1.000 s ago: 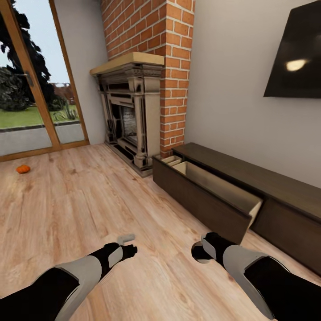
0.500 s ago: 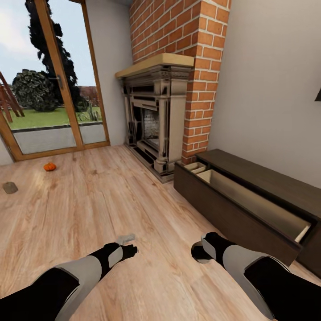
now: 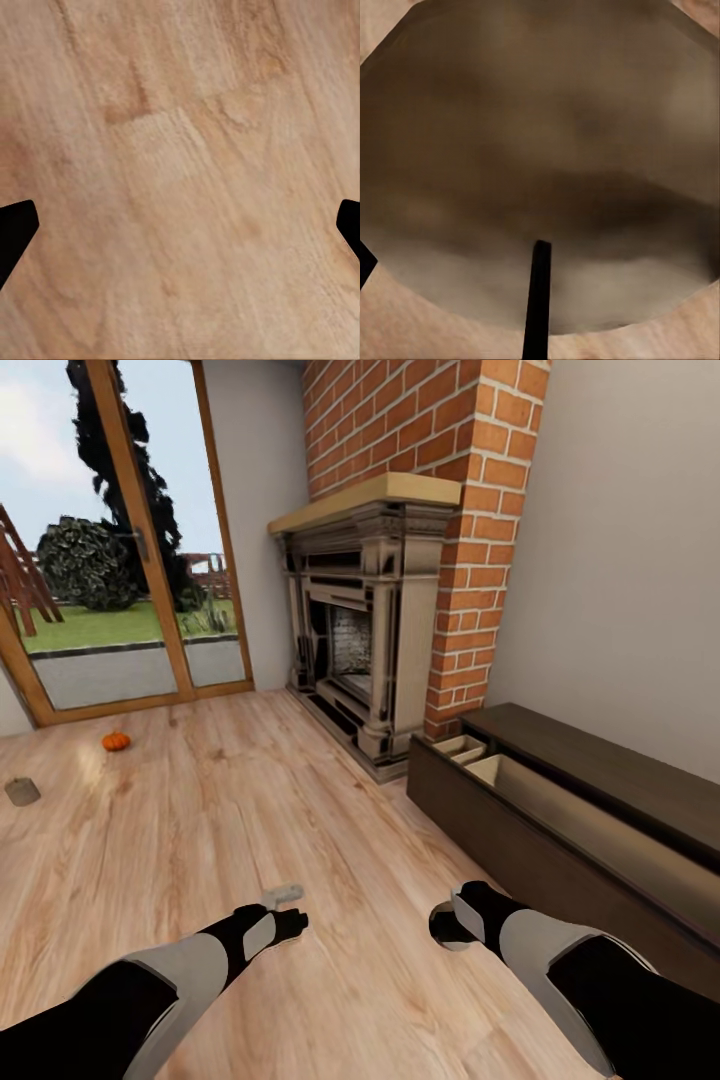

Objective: Place each of the two pumpkins and all three candles from the living room inside a cabinet in the living room (use any cabinet), then make sure every cabinet is closed, and position the cauldron so it is next to a table in the living room.

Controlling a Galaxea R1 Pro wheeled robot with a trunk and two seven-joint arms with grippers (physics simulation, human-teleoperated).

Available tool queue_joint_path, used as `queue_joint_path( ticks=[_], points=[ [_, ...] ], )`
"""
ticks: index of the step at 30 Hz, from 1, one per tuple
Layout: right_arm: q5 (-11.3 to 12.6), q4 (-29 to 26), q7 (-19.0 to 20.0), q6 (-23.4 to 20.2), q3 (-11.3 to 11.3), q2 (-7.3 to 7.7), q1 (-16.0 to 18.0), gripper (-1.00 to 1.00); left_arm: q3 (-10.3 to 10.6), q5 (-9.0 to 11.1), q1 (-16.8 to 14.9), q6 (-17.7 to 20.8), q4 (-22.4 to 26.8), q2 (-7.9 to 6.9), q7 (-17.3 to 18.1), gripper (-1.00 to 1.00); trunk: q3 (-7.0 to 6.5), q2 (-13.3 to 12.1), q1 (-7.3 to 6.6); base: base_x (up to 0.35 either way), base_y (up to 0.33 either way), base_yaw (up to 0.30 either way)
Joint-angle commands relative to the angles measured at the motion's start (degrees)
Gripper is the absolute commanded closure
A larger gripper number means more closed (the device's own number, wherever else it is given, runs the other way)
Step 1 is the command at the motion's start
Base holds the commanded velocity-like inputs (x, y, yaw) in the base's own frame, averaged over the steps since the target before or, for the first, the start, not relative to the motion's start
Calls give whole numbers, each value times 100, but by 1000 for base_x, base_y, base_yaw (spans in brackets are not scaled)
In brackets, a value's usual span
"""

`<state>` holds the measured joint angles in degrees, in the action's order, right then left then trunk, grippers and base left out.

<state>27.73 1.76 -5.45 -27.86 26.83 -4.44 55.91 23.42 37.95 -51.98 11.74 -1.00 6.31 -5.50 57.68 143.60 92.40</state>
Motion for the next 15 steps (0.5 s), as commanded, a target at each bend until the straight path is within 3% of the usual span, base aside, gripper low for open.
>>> queue_joint_path(
  ticks=[1, 6, 15],
  points=[
    [57, 8, -26, -9, 44, -4, 8, 100, 48, 55, -5, 13, -6, 2, -12, -100, 6, 3, 2, 301, 135, 0],
    [57, 8, -26, -3, 42, -4, 8, 100, 48, 55, -5, 13, -6, 1, -12, -100, -5, 3, 2, 301, 135, 124],
    [57, 8, -26, -1, 42, -4, 8, 100, 48, 55, -5, 13, -6, 2, -12, -100, -39, 3, 2, 301, 135, 250]
  ],
)
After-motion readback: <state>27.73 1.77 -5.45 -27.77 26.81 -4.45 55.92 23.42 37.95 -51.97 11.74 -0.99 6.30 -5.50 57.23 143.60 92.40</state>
